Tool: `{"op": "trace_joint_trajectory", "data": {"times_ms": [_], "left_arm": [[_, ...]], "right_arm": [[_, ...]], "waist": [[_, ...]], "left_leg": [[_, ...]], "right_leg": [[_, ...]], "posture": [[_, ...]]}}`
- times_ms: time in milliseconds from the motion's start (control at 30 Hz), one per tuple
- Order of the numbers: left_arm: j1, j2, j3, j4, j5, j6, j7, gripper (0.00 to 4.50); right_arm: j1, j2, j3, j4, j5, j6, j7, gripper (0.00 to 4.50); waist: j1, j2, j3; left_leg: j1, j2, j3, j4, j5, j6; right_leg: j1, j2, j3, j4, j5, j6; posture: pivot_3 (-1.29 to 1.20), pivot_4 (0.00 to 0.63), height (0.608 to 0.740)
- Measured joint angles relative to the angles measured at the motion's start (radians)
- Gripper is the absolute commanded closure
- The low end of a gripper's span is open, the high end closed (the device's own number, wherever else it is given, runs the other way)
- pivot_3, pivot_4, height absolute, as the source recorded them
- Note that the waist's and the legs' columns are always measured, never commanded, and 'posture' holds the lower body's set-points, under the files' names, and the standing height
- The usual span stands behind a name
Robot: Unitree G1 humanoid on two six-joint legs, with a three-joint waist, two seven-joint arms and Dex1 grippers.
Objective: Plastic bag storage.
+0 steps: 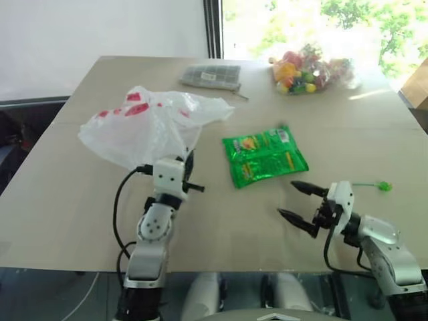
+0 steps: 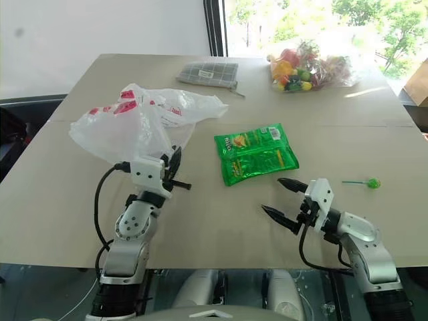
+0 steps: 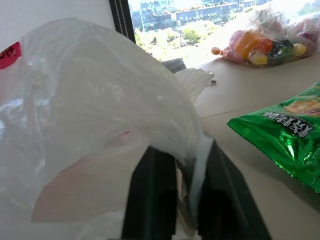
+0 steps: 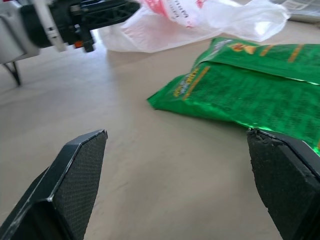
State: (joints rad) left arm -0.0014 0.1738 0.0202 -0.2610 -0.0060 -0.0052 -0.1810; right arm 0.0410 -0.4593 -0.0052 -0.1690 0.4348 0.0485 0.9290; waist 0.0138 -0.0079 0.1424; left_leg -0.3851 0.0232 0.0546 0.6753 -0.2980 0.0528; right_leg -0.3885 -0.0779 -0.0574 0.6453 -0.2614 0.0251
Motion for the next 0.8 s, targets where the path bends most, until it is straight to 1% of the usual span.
{"op": "trace_joint_trajectory", "data": {"times_ms": [100, 167, 300, 433, 500, 567, 600, 633, 667, 733, 800], "left_arm": [[0.035, 0.008, 0.014, -0.03, -0.052, -0.007, -0.036, 4.47], [0.058, 0.012, 0.015, -0.052, -0.077, -0.009, -0.054, 4.47], [0.152, 0.03, 0.04, -0.13, -0.169, 0.008, -0.102, 4.47], [0.25, 0.065, 0.099, -0.214, -0.275, 0.042, -0.145, 4.47], [0.297, 0.093, 0.13, -0.225, -0.297, 0.044, -0.169, 4.47], [0.328, 0.111, 0.2, -0.217, -0.344, 0.048, -0.183, 4.47], [0.338, 0.112, 0.251, -0.216, -0.372, 0.048, -0.182, 4.47], [0.34, 0.115, 0.267, -0.215, -0.379, 0.048, -0.182, 4.47], [0.344, 0.12, 0.292, -0.211, -0.386, 0.047, -0.182, 4.47], [0.343, 0.122, 0.294, -0.208, -0.388, 0.047, -0.185, 4.47], [0.346, 0.12, 0.294, -0.207, -0.388, 0.046, -0.185, 4.47]], "right_arm": [[-0.075, 0.045, -0.031, 0.039, -0.005, 0.0, -0.083, 0.0], [-0.106, 0.055, -0.047, 0.042, 0.003, 0.018, -0.112, 0.0], [-0.228, 0.063, -0.063, 0.068, 0.021, 0.177, -0.227, 0.0], [-0.378, 0.034, -0.061, 0.141, 0.064, 0.377, -0.252, 0.0], [-0.47, 0.023, -0.061, 0.23, 0.074, 0.47, -0.263, 0.0], [-0.599, -0.013, -0.053, 0.408, 0.057, 0.554, -0.261, 0.0], [-0.66, -0.036, -0.052, 0.507, 0.043, 0.594, -0.252, 0.0], [-0.678, -0.039, -0.054, 0.538, 0.041, 0.605, -0.247, 0.0], [-0.733, -0.03, -0.046, 0.633, 0.031, 0.619, -0.216, 0.0], [-0.773, -0.016, -0.017, 0.709, 0.002, 0.615, -0.186, 0.0], [-0.824, -0.01, 0.015, 0.765, -0.022, 0.618, -0.121, 0.0]], "waist": [[-0.001, 0.0, 0.0], [-0.001, 0.0, 0.0], [-0.002, 0.001, 0.001], [-0.003, 0.002, 0.001], [-0.004, 0.002, 0.002], [-0.008, 0.004, 0.002], [-0.002, 0.004, 0.003], [0.0, 0.004, 0.003], [-0.001, 0.004, 0.003], [-0.004, 0.004, 0.003], [-0.009, 0.004, 0.002]], "left_leg": [[0.001, 0.0, 0.0, 0.0, 0.0, -0.001], [0.001, 0.0, 0.0, 0.0, 0.0, -0.001], [0.0, 0.0, 0.0, 0.0, 0.0, -0.001], [0.0, 0.0, 0.0, 0.0, 0.0, -0.001], [0.0, 0.0, 0.0, 0.0, 0.0, -0.001], [0.0, 0.0, 0.001, 0.0, 0.0, 0.0], [0.0, 0.0, 0.0, 0.0, 0.0, 0.0], [-0.001, 0.0, 0.0, 0.0, 0.0, 0.0], [-0.002, 0.0, 0.0, 0.0, 0.0, -0.001], [-0.004, 0.0, 0.001, 0.0, 0.0, -0.001], [-0.007, 0.0, 0.002, 0.001, 0.001, -0.001]], "right_leg": [[0.0, 0.0, 0.001, 0.002, 0.0, 0.0], [0.0, 0.0, 0.0, 0.002, 0.0, 0.0], [-0.001, 0.0, 0.001, 0.001, 0.0, 0.0], [-0.001, -0.001, 0.0, 0.002, 0.0, 0.0], [-0.001, -0.001, 0.0, 0.002, 0.0, 0.0], [-0.001, -0.001, 0.001, 0.002, -0.001, -0.002], [-0.001, -0.001, 0.0, 0.002, -0.001, -0.002], [-0.001, -0.001, -0.001, 0.001, -0.001, -0.002], [-0.002, 0.0, -0.001, 0.001, 0.0, -0.001], [-0.004, 0.0, 0.0, 0.001, 0.0, -0.001], [-0.007, 0.001, 0.001, 0.001, 0.0, 0.0]], "posture": [[0.0, 0.15, 0.738], [0.0, 0.15, 0.738], [0.0, 0.15, 0.738], [0.0, 0.15, 0.738], [0.0, 0.15, 0.738], [0.0, 0.15, 0.738], [0.0, 0.15, 0.738], [0.0, 0.15, 0.738], [0.0, 0.15, 0.738], [0.0, 0.15, 0.738], [0.0, 0.15, 0.738]]}}
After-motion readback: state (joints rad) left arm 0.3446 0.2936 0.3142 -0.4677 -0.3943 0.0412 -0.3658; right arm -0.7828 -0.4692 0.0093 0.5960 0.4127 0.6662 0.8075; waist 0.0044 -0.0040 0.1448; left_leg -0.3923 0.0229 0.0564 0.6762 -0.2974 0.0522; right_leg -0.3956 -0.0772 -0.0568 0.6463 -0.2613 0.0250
